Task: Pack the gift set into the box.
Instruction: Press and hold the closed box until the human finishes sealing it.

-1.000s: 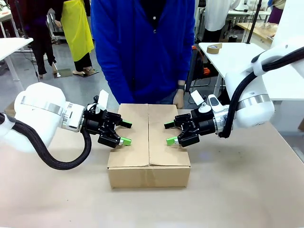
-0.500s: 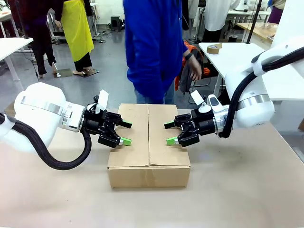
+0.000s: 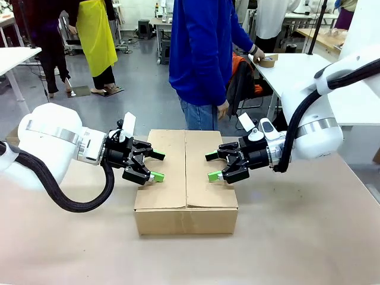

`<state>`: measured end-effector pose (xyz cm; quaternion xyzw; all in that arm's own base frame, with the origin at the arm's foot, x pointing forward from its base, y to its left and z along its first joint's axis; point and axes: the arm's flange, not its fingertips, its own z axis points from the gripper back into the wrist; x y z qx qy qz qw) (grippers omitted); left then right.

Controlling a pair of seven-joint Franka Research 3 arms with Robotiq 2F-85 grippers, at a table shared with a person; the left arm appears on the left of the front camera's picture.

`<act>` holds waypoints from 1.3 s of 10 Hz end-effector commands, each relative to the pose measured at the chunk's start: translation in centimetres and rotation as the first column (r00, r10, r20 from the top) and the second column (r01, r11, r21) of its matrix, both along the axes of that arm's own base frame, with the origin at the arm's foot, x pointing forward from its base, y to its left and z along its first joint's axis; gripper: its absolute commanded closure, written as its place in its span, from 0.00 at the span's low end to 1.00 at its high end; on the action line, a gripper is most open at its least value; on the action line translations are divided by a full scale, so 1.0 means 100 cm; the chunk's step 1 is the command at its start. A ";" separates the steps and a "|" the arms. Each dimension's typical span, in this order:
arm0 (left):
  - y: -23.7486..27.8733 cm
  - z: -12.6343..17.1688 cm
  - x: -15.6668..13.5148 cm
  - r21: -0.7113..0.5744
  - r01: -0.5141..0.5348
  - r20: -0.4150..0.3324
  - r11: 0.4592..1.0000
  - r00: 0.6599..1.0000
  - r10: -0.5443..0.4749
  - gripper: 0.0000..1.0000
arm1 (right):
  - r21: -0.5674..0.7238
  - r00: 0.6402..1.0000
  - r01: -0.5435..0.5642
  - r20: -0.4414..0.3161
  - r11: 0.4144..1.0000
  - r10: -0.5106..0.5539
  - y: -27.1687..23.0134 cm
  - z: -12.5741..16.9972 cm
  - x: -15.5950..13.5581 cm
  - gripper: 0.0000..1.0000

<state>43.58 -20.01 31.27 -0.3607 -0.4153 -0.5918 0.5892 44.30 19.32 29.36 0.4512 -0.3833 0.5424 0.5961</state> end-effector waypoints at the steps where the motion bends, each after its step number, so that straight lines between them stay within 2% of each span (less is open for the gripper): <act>1: 0.001 -0.003 -0.002 -0.002 0.004 0.013 1.000 1.000 -0.004 0.00 | -0.002 1.000 -0.002 0.000 1.000 0.002 0.001 -0.001 0.000 0.00; 13: 0.001 -0.003 -0.002 -0.002 0.004 0.013 1.000 1.000 -0.004 0.00 | -0.002 1.000 -0.002 0.000 1.000 0.002 0.001 -0.001 0.000 0.00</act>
